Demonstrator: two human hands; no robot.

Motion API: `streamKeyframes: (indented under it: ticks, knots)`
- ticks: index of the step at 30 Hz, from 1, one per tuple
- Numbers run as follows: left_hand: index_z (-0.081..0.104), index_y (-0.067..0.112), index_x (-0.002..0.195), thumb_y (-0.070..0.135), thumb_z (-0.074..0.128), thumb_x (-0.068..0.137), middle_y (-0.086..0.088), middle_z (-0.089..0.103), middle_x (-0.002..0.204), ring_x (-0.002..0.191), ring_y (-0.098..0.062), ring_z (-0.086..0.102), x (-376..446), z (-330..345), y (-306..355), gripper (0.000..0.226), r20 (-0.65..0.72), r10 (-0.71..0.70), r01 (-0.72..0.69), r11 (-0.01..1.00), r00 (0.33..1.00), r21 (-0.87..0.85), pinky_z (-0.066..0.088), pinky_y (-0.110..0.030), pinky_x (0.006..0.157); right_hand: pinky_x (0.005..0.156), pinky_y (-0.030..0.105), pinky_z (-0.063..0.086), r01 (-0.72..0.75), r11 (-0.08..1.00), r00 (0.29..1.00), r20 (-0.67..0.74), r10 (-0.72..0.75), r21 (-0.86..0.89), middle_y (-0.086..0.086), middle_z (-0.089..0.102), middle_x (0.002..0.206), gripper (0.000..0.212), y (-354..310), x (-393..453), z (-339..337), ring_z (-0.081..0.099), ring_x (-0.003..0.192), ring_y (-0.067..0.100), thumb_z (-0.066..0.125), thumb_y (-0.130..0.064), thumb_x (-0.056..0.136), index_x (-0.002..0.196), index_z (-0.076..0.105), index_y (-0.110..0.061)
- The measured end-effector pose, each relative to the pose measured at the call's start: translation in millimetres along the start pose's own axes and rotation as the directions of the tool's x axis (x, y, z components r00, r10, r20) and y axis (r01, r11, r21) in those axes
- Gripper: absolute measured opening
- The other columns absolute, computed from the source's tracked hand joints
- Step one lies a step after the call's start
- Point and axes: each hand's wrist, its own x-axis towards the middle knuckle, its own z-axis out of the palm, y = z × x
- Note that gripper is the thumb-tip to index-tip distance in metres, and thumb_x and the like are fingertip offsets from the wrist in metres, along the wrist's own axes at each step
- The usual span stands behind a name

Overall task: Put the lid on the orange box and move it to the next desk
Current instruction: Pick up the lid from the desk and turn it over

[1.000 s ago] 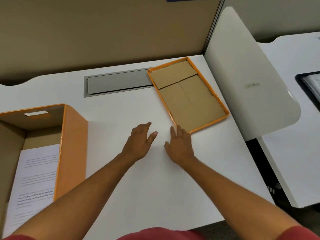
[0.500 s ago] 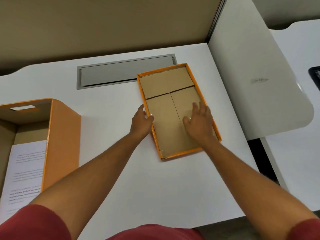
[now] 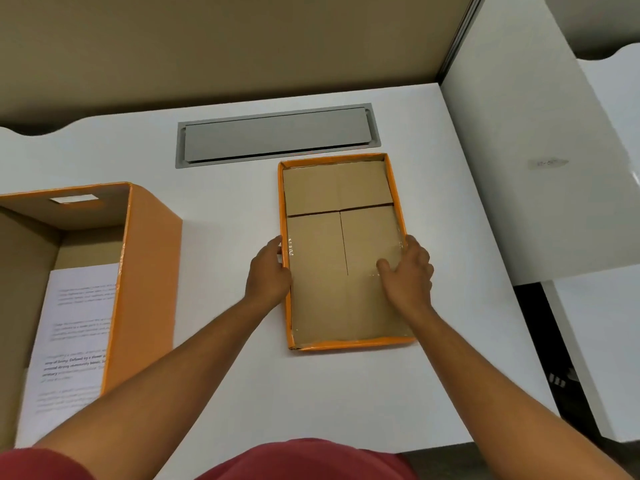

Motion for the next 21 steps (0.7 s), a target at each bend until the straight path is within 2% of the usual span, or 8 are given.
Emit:
streamKeyframes:
  ticks: [3, 5, 9, 12, 14, 16, 19, 21]
  knots:
    - [0.058, 0.018, 0.136, -0.006, 0.057, 0.089, -0.004, 0.064, 0.122, 0.106, -0.016, 0.059, -3, -3, -8, 0.053, 0.050, 0.009, -0.011, 0.999, 0.999, 0.034, 0.048, -0.025, 0.081, 0.110, 0.054, 0.041, -0.142, 0.967, 0.989, 0.072, 0.129, 0.213, 0.013, 0.045, 0.153, 0.070, -17, 6, -24, 0.043, 0.138, 0.036, 0.059, -0.035, 0.094, 0.156, 0.028, -0.020]
    - [0.060, 0.018, 0.130, 0.005, 0.063, 0.091, -0.005, 0.061, 0.120, 0.105, -0.021, 0.059, -3, -7, -8, 0.041, 0.088, -0.036, 0.031, 0.998, 0.995, 0.058, 0.047, -0.029, 0.084, 0.104, 0.046, 0.047, -0.175, 0.937, 0.983, 0.107, 0.150, 0.302, 0.009, 0.053, 0.146, 0.058, -33, 1, -45, 0.054, 0.126, 0.029, 0.059, -0.036, 0.095, 0.148, 0.042, -0.018]
    - [0.052, 0.017, 0.148, 0.032, 0.066, 0.096, -0.009, 0.040, 0.154, 0.136, -0.028, 0.050, -6, -15, 4, 0.056, 0.046, -0.107, 0.101, 0.988, 0.993, 0.119, 0.042, -0.037, 0.106, 0.097, 0.046, 0.055, -0.147, 0.893, 0.986, 0.130, 0.100, 0.426, 0.014, 0.068, 0.116, 0.024, -76, -28, -84, 0.066, 0.100, 0.029, 0.057, -0.032, 0.096, 0.103, 0.069, -0.013]
    - [0.053, 0.026, 0.146, 0.045, 0.058, 0.099, -0.002, 0.043, 0.152, 0.132, -0.024, 0.055, -24, -31, 37, 0.051, -0.010, -0.028, 0.027, 0.989, 1.000, -0.143, 0.053, -0.040, 0.101, 0.078, 0.036, 0.055, -0.062, 0.855, 0.985, 0.170, -0.030, 0.514, 0.004, 0.072, 0.090, 0.023, -113, -67, -100, 0.068, 0.079, 0.017, 0.056, -0.030, 0.097, 0.085, 0.072, -0.021]
    - [0.050, 0.032, 0.146, 0.053, 0.051, 0.100, 0.003, 0.051, 0.147, 0.124, -0.020, 0.060, -40, -46, 64, 0.051, 0.043, -0.003, 0.018, 0.932, 0.999, -0.362, 0.061, -0.044, 0.089, 0.076, 0.031, 0.054, 0.027, 0.857, 0.970, 0.193, -0.147, 0.515, -0.010, 0.072, 0.090, 0.023, -131, -92, -96, 0.067, 0.082, 0.009, 0.051, -0.036, 0.101, 0.089, 0.070, -0.031]
    - [0.048, 0.035, 0.146, 0.058, 0.048, 0.099, 0.007, 0.055, 0.143, 0.119, -0.018, 0.063, -51, -62, 86, 0.052, 0.078, 0.024, 0.015, 0.888, 0.997, -0.459, 0.063, -0.043, 0.082, 0.086, 0.032, 0.055, 0.102, 0.863, 0.950, 0.210, -0.233, 0.495, -0.011, 0.070, 0.107, 0.025, -142, -111, -82, 0.066, 0.099, 0.010, 0.044, -0.044, 0.104, 0.107, 0.068, -0.037]
    - [0.042, 0.035, 0.149, 0.055, 0.056, 0.097, 0.006, 0.055, 0.142, 0.117, -0.020, 0.061, -59, -76, 104, 0.057, 0.051, 0.047, -0.024, 0.929, 0.998, -0.370, 0.061, -0.042, 0.079, 0.100, 0.044, 0.054, 0.133, 0.874, 0.930, 0.246, -0.273, 0.467, -0.003, 0.066, 0.131, 0.043, -153, -127, -56, 0.063, 0.116, 0.018, 0.041, -0.052, 0.103, 0.132, 0.064, -0.030]
    - [0.037, 0.033, 0.152, 0.050, 0.062, 0.095, 0.003, 0.054, 0.142, 0.118, -0.025, 0.061, -59, -80, 106, 0.064, 0.016, 0.036, -0.031, 0.962, 0.999, -0.271, 0.061, -0.047, 0.084, 0.100, 0.045, 0.055, 0.126, 0.870, 0.925, 0.260, -0.276, 0.476, -0.004, 0.067, 0.130, 0.041, -157, -130, -45, 0.065, 0.113, 0.017, 0.040, -0.048, 0.105, 0.132, 0.063, -0.028]
